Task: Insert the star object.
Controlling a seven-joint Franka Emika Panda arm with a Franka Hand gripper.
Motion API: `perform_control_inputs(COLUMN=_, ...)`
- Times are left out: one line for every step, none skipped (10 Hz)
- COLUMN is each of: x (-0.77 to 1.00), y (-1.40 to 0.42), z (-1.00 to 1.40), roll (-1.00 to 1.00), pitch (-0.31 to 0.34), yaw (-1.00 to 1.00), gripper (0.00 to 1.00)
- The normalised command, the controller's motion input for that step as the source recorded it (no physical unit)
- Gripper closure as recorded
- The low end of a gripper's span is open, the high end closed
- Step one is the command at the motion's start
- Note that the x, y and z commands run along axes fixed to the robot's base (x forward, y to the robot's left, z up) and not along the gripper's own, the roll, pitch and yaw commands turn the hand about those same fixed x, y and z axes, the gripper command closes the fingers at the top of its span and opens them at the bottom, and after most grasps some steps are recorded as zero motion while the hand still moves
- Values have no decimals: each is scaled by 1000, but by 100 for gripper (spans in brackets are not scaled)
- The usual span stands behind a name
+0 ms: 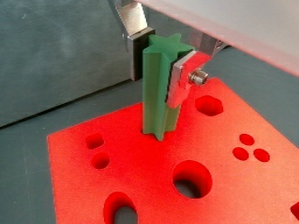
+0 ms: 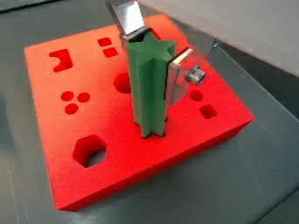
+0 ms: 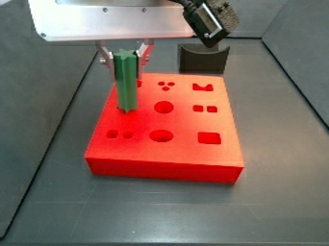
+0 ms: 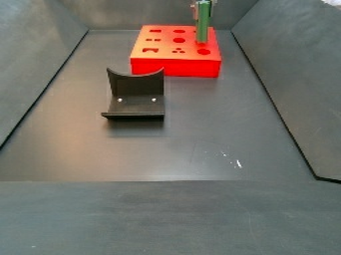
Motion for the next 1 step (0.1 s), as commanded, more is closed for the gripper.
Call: perform_control_inputs(x=0, y=0, z=0, roll=0, pitch=0, yaw=0, gripper=100)
